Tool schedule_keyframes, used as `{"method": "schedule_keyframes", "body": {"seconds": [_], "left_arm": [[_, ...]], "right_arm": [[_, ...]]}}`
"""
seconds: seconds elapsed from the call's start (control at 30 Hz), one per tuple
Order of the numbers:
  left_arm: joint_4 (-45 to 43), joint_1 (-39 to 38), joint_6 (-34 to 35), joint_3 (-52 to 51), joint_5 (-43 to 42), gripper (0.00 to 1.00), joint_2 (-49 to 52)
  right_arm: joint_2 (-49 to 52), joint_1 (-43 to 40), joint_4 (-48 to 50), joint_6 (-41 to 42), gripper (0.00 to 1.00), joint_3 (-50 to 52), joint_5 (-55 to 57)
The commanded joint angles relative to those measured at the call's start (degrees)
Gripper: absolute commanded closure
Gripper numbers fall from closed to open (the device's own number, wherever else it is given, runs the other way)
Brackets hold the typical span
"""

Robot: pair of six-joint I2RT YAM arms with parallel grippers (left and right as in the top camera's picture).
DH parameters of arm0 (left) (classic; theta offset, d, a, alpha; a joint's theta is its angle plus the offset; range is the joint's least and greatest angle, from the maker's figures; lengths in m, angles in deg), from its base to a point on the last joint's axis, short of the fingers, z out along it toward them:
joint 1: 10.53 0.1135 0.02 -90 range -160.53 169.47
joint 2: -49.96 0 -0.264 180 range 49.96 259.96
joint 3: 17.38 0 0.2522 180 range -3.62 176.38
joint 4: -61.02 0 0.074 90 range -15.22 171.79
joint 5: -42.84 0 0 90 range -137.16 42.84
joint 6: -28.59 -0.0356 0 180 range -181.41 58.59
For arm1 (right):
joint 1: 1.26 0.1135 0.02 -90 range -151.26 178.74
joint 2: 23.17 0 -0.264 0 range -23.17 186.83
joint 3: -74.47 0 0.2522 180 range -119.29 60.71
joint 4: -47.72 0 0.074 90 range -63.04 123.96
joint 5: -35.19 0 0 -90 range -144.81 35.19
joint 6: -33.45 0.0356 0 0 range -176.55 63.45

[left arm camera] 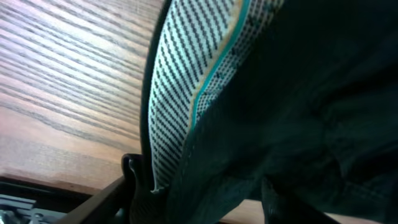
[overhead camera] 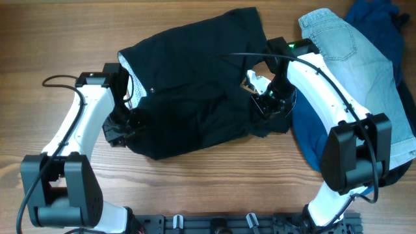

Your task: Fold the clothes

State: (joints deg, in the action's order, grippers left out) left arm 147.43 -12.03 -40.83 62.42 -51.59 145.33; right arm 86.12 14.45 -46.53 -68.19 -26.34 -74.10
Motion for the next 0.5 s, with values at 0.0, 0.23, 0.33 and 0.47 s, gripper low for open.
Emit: {"method": "schedule_keyframes", "body": {"seconds": [0.0,0.23,0.33,0.47], "left_arm": [[-0.1,0.1,-0.3,-0.7,-0.9,0.31,0.0],[1.7,0.1,-0.2,-0.5,-3.7,0.31,-10.4],[-0.2,0.1,-0.2,-0.5,-6.9,0.46,-22.4],[-4.1,0.1,-0.2,-0.5,-6.2,0.76,-28.7]], "right_arm": [[-0.4,0.1,0.1,0.0,0.52,0.1,-0.9],[-0.4,0.1,3.9,0.9,0.48,-0.1,-0.9],[-0.4,0.1,8.2,3.5,0.49,-2.8,-1.4],[-0.5,0.1,13.5,6.1,0.47,-12.0,-1.4]]}}
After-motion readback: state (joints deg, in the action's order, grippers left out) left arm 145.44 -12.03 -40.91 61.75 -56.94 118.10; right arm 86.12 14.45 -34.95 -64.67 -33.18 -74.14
